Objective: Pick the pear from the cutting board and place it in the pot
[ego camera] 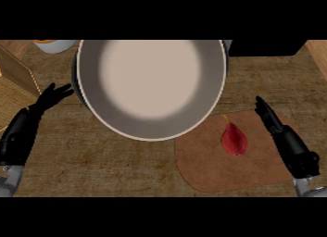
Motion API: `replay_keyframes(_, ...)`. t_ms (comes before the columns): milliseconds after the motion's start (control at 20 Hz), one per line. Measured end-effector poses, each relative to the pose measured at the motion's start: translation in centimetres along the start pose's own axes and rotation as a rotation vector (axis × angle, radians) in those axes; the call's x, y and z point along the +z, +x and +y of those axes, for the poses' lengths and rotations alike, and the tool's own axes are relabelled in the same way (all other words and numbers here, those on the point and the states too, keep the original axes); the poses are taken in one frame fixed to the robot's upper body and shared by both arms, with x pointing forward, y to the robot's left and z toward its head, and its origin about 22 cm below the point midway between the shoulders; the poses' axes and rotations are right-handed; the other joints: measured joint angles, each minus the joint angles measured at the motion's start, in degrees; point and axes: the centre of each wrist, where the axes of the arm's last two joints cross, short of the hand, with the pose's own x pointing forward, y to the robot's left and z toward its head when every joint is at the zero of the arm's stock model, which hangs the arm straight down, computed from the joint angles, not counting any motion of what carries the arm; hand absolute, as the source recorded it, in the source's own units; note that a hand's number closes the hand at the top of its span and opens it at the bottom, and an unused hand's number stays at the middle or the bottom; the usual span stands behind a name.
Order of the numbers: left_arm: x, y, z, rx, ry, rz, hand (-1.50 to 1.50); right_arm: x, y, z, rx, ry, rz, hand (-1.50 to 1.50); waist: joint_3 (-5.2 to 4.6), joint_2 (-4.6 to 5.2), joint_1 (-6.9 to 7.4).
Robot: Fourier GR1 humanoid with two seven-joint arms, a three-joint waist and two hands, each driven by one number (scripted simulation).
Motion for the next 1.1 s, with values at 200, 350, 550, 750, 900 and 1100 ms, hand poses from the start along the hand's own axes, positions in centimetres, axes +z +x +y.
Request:
replay_keyframes(200,-0.3,0.7,-1.3,0.120,-0.012,0.020,0.00,-1.9,1.5,2.2,-0.142,0.169,-0.047,-1.50,-1.32,0.45,0.75)
replay_keyframes(350,-0.2,1.1,-3.2,0.254,-0.036,0.046,0.00,-3.5,3.7,3.0,-0.122,0.333,-0.139,1.50,-2.17,0.29,2.20)
replay_keyframes(550,0.1,1.2,-5.0,0.413,-0.058,0.113,0.00,-4.8,4.1,0.7,0.067,0.223,-0.290,-1.50,-2.18,0.44,1.16)
replay_keyframes(750,0.2,1.2,-5.3,0.489,-0.055,0.143,0.00,-4.0,3.2,-2.1,0.111,0.213,-0.473,-1.50,-2.09,0.37,0.02)
replay_keyframes(900,-0.1,1.0,-5.1,0.508,-0.055,0.154,0.00,-3.6,3.8,-5.2,0.196,0.237,-0.502,-1.50,-2.12,0.30,-0.46)
replay_keyframes(1100,-0.2,1.0,-4.9,0.519,-0.048,0.164,0.00,-3.2,6.7,-9.1,0.378,0.279,-0.466,-1.50,-2.16,0.16,-0.79)
